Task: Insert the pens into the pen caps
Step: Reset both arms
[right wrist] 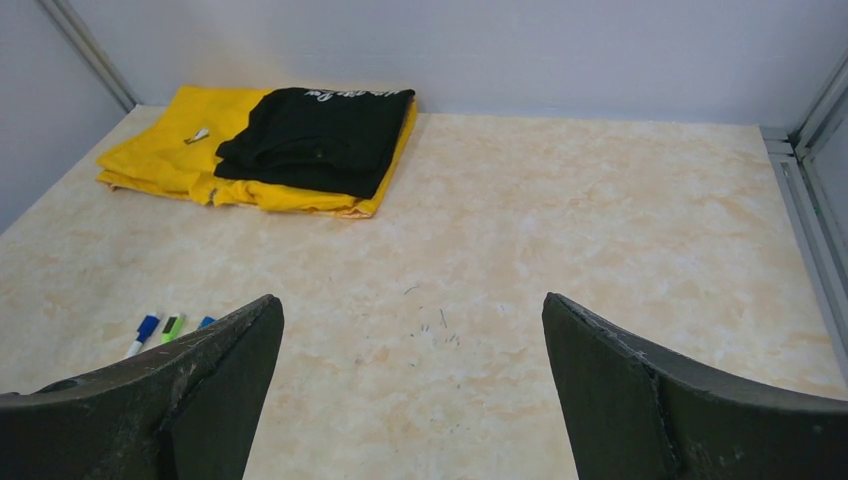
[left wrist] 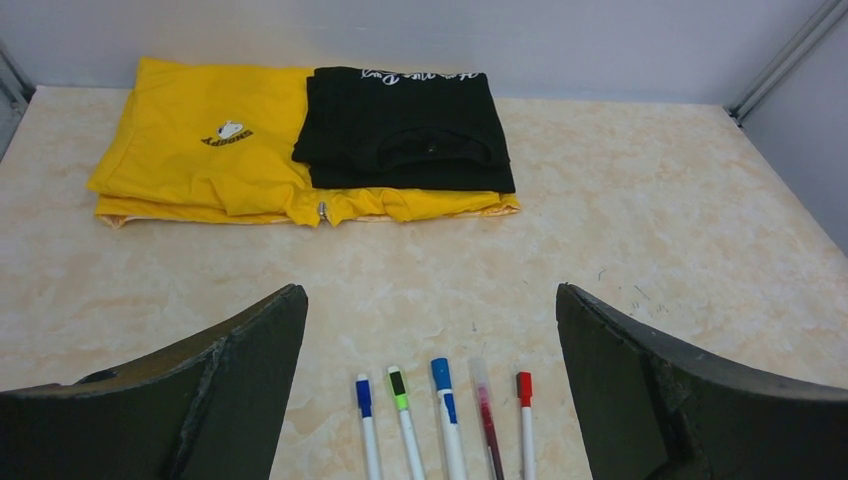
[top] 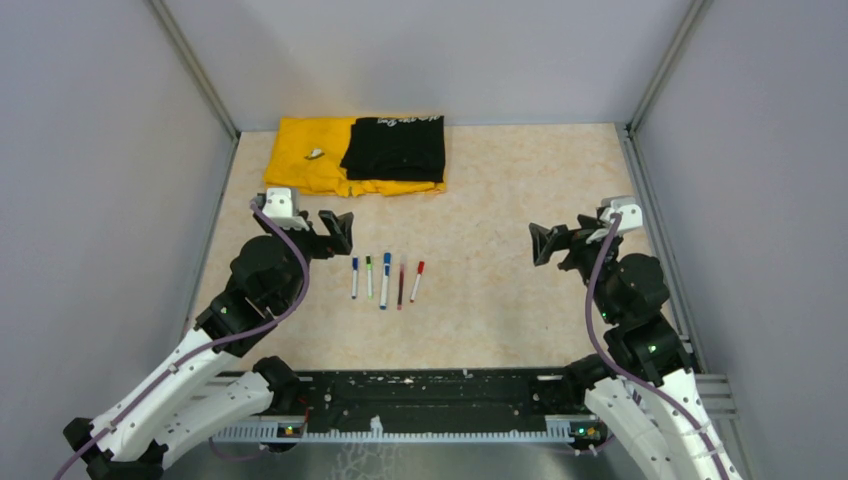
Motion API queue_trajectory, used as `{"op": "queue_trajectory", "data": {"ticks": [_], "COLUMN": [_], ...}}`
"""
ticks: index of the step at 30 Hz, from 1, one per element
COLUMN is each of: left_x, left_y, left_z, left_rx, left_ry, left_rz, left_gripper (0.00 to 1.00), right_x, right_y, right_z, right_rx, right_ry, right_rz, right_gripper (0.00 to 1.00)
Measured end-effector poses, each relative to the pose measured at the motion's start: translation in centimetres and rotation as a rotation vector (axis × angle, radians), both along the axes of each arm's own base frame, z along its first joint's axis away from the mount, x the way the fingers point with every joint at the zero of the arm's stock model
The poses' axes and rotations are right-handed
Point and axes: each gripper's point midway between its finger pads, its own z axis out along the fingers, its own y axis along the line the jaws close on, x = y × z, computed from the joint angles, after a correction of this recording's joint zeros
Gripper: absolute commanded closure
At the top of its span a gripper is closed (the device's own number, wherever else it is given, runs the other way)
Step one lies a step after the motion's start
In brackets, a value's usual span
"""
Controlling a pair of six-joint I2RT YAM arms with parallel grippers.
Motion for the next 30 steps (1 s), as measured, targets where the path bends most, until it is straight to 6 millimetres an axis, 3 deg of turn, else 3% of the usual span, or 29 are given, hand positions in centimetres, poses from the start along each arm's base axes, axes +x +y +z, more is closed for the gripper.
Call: {"op": "queue_trajectory", "data": {"ticks": [5, 13, 24, 30], "left_x": [0.1, -0.2, -0.2, -0.2], "left_y": [0.5, 2.0, 1.8, 2.1], "left_z": [0.4, 3.0, 2.7, 2.2], "left_rx": [0.022, 0.026, -0.005, -0.009], "left_ry": [-0.012, -0.065, -0.054, -0.035], "left_rz": [0.022, 0.067, 0.066, 0.09], "left_gripper": [0.02, 0.01, 0.01, 0.01], "right_x": [0.1, -0.2, -0.8, -0.5], "right_y": [-0.5, -1.5, 0.4, -0.7], "right_z": [0.1, 1.5, 2.9, 2.8], "right_rx": [-0.013, -0.01, 0.058, 0.072], "right_ry": [-0.006, -0.051, -0.091, -0.083], "right_rz": [-0.028, -0.07, 0.037, -0.032], "right_gripper": [0.02, 0.02, 0.02, 0.02]}}
